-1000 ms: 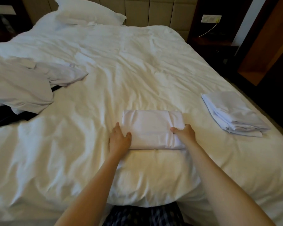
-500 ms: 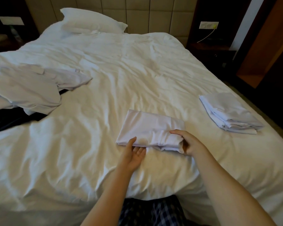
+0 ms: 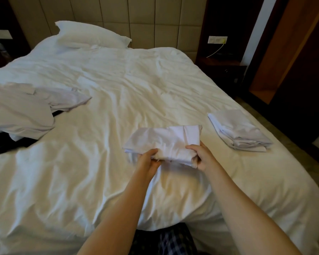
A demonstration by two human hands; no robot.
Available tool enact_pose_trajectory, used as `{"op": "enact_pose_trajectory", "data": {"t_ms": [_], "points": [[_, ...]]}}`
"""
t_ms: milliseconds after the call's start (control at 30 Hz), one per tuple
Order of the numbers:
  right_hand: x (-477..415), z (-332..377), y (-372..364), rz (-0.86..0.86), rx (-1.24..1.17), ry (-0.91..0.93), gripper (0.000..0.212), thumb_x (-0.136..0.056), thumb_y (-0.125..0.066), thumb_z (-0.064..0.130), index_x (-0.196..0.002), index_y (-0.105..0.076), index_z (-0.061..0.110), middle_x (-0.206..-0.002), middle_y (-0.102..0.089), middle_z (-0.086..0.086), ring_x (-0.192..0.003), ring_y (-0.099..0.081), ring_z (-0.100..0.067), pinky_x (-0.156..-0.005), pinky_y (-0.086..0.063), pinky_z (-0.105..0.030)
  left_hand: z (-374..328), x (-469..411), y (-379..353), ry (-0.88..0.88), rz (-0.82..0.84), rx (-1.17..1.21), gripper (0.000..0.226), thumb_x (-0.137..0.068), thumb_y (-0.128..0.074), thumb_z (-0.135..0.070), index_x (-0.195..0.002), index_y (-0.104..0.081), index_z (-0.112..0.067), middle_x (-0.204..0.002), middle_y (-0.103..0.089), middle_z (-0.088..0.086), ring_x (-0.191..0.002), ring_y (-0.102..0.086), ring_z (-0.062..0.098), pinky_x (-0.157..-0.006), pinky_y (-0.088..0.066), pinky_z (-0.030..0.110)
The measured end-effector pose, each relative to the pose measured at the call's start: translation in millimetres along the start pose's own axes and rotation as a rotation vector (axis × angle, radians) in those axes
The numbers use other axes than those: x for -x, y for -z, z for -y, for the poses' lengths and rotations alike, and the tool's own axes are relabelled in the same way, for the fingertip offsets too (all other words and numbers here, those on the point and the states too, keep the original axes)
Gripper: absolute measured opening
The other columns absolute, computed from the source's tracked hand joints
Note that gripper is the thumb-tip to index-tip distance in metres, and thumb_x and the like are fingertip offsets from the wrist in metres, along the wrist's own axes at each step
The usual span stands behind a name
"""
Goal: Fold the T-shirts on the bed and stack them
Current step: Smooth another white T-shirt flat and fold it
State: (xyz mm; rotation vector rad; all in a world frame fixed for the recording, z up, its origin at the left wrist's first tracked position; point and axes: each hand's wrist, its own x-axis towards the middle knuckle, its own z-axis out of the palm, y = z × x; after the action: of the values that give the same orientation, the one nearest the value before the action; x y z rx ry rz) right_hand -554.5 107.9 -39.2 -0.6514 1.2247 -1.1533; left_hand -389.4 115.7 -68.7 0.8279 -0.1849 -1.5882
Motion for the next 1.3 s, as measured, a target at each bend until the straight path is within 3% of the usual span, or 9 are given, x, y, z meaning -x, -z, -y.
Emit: {"op": "enact_pose_trajectory", "data": {"t_ms": [133,267,433,533,900,1033,1100,1167,1300], "points": [[7,27,16,-0.065,-0.162,0.058,0.038,-0.089,-0.050,-0.008,-0.119,-0.051,0.015,-0.081,-0.055,-0.006,-0.065,-0.051,-0.017,-0.034,-0.039,-0.015,-4,-9,-38,-0.026,0.145,-0.087,0.062,-0.085,-0.041,0.018,-0.140,-0.032,-0.010,-0.120,-0.053,0.022,-0.091,-0.060,0.032,-0.058,-0.058,0.041],[11,54,38,-0.103,-0.242,0.170,0.041,-0.088,-0.051,-0.007,-0.121,-0.051,0.019,-0.090,-0.059,-0.004,-0.075,-0.056,-0.018,-0.039,-0.045,-0.014,2,-23,-78,-0.009,0.290,-0.162,0.066,-0.083,-0.043,0.018,-0.141,-0.030,-0.010,-0.128,-0.049,0.026,-0.103,-0.058,0.039,-0.068,-0.056,0.053],[11,86,75,-0.209,-0.271,0.286,0.036,-0.088,-0.052,-0.006,-0.114,-0.051,0.019,-0.092,-0.056,-0.004,-0.073,-0.054,-0.017,-0.035,-0.041,-0.014,23,-40,-135,0.055,0.442,-0.207,0.064,-0.084,-0.041,0.019,-0.142,-0.032,-0.006,-0.129,-0.050,0.025,-0.102,-0.059,0.035,-0.063,-0.057,0.041],[2,100,99,-0.297,-0.335,0.358,0.042,-0.088,-0.053,-0.006,-0.123,-0.050,0.018,-0.097,-0.056,-0.003,-0.077,-0.053,-0.016,-0.035,-0.041,-0.014,40,-51,-175,0.073,0.502,-0.269,0.058,-0.085,-0.041,0.016,-0.139,-0.037,-0.003,-0.110,-0.059,0.018,-0.094,-0.062,0.029,-0.065,-0.059,0.038],[-77,116,143,-0.579,-0.522,0.420,0.058,-0.087,-0.056,-0.001,-0.139,-0.041,0.017,-0.126,-0.055,-0.009,-0.105,-0.055,-0.026,-0.088,-0.048,-0.038,102,-139,-271,0.158,0.466,-0.468,0.048,-0.089,-0.049,0.004,-0.136,-0.038,-0.002,-0.126,-0.053,0.021,-0.090,-0.060,0.028,-0.056,-0.056,0.033],[-103,84,141,-0.683,-0.520,0.223,0.053,-0.087,-0.054,0.000,-0.137,-0.038,0.004,-0.128,-0.052,-0.013,-0.097,-0.053,-0.026,-0.063,-0.048,-0.033,138,-155,-242,0.299,0.266,-0.816,0.020,-0.091,-0.054,-0.011,-0.109,-0.051,-0.002,-0.089,-0.055,0.013,-0.068,-0.052,0.019,-0.043,-0.047,0.023],[-109,70,141,-0.747,-0.476,0.173,0.051,-0.087,-0.054,0.004,-0.135,-0.038,0.001,-0.127,-0.052,-0.018,-0.094,-0.053,-0.028,-0.069,-0.049,-0.035,149,-161,-226,0.234,0.257,-0.893,0.037,-0.089,-0.056,-0.008,-0.123,-0.045,0.002,-0.094,-0.053,0.016,-0.067,-0.051,0.019,-0.037,-0.042,0.017],[-110,67,139,-0.781,-0.408,0.158,0.050,-0.087,-0.053,0.006,-0.135,-0.036,0.001,-0.129,-0.051,-0.019,-0.104,-0.055,-0.033,-0.084,-0.048,-0.039,153,-167,-221,0.191,0.289,-0.845,0.055,-0.089,-0.054,-0.002,-0.139,-0.032,-0.001,-0.113,-0.054,0.019,-0.078,-0.056,0.023,-0.044,-0.047,0.020],[-104,71,137,-0.791,-0.299,0.108,0.048,-0.089,-0.051,0.009,-0.133,-0.034,0.000,-0.130,-0.049,-0.021,-0.112,-0.053,-0.038,-0.091,-0.047,-0.042,156,-159,-230,0.149,0.260,-0.810,0.059,-0.089,-0.048,0.006,-0.142,-0.027,-0.010,-0.133,-0.048,0.020,-0.110,-0.053,0.033,-0.076,-0.049,0.037]]}}
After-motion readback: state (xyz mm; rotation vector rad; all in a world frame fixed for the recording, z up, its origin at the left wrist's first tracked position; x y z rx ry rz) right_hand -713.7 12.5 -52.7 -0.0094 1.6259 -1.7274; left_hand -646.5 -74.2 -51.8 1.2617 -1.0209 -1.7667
